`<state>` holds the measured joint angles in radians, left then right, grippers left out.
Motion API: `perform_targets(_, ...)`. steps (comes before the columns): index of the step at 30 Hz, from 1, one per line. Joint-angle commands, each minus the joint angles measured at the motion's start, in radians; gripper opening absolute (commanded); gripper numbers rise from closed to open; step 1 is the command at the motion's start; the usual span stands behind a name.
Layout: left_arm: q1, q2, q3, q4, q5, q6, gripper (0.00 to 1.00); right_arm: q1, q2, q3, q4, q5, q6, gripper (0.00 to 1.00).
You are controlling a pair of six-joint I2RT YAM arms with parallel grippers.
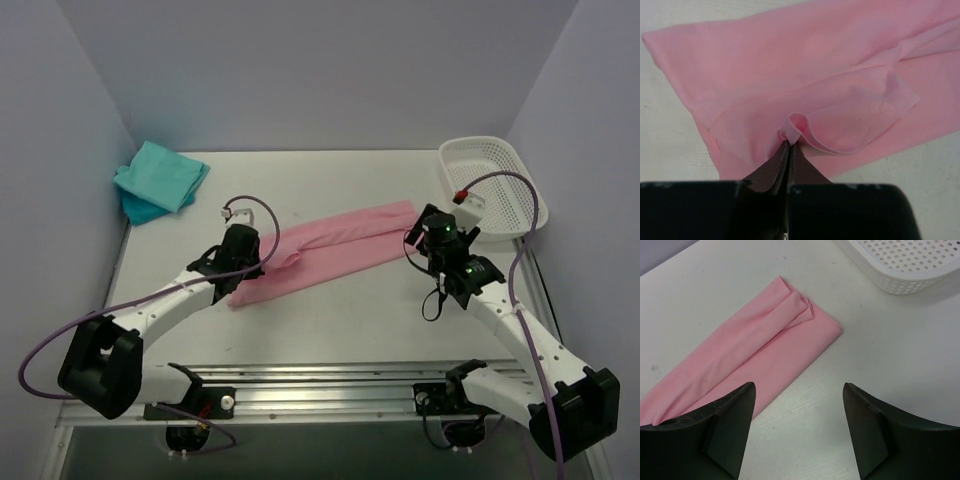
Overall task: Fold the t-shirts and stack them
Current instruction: Fold the other side of the tshirt into a rectangle
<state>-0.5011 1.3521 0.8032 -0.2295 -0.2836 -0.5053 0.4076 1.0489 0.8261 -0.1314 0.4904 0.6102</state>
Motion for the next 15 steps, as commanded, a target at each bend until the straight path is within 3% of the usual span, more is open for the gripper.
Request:
perform_targets(1, -0.040, -0.062, -0.057, -0.001, -0.063, -0.041, 0.03, 0.014, -0.044, -0.028, -0.028, 0.022, 0.022, 0.66)
perform_targets(7, -0.088, -0.077, -0.055, -0.070, -0.089, -0.108, 0.10, 0.031, -0.075, -0.050, -0.060, 0.034, 0.037, 0.66)
perform_targets(8, -0.093, -0.074, -0.055, -0.089, -0.091, -0.117, 0.27, 0.033, -0.076, -0.050, -0.065, 0.036, 0.039, 0.67)
perform_targets(12, -0.143, -0.088, -0.061, -0.148, -0.112, -0.170, 0.58, 0.037, -0.096, -0.054, -0.080, 0.048, 0.049, 0.68)
perform_targets(13, -0.157, -0.097, -0.065, -0.151, -0.120, -0.186, 0.77, 0.039, -0.099, -0.056, -0.080, 0.048, 0.051, 0.68)
perform_targets(15, -0.200, -0.140, -0.071, -0.185, -0.169, -0.216, 0.82, 0.040, -0.098, -0.059, -0.076, 0.048, 0.056, 0.68)
